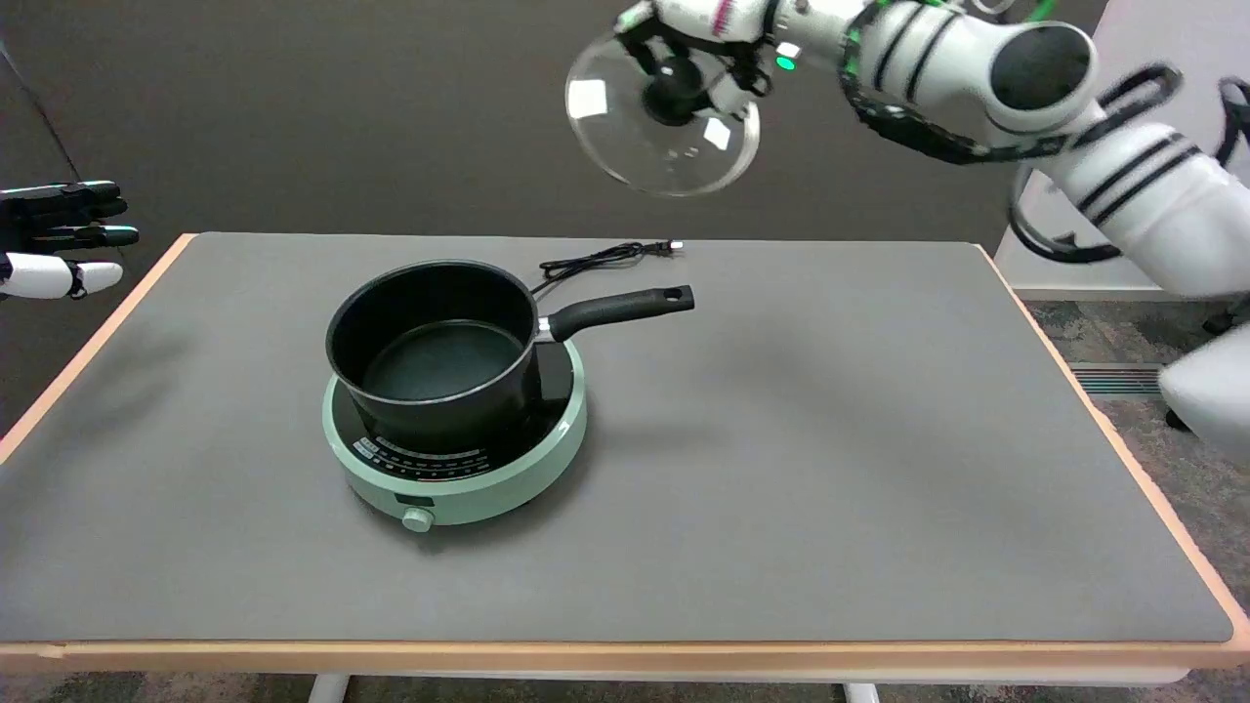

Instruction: Place the pot lid onto the table.

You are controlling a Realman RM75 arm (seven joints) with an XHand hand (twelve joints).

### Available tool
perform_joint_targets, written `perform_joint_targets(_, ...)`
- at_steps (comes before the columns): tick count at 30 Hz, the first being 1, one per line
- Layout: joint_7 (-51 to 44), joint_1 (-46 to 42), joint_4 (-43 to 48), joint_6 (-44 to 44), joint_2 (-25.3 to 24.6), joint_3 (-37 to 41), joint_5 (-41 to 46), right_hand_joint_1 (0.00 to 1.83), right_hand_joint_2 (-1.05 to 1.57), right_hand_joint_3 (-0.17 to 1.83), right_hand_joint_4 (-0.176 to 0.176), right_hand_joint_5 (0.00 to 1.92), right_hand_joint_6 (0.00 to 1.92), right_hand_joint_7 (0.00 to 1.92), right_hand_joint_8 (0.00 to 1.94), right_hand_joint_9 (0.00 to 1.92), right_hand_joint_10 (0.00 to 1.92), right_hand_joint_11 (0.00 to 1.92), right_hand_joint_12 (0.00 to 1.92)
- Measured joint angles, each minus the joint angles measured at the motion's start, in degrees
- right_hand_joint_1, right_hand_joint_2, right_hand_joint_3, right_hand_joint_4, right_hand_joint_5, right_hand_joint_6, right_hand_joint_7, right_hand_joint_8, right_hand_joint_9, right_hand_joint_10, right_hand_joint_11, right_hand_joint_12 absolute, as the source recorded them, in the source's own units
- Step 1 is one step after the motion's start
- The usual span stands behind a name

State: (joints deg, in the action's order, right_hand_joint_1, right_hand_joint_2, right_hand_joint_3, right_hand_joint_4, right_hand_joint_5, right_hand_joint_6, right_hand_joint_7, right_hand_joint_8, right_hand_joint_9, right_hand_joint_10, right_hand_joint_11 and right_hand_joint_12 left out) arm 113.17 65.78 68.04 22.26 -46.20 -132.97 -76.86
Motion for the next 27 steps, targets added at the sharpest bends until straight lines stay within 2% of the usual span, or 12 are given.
perform_joint_targets(13, 0.04, -14.46, -0.07, -2.1, 7.05, 12.42, -0.32, 1.36, 0.86, 0.6, 0.176, 0.54, 1.45, 0.9, 1.31, 0.83, 1.47, 0.44, 1.92)
perform_joint_targets(27, 0.1, -26.07, -3.91, -4.39, 9.78, 19.09, -0.21, 1.36, 0.86, 0.6, 0.176, 0.53, 1.46, 0.89, 1.31, 0.82, 1.49, 0.46, 1.92)
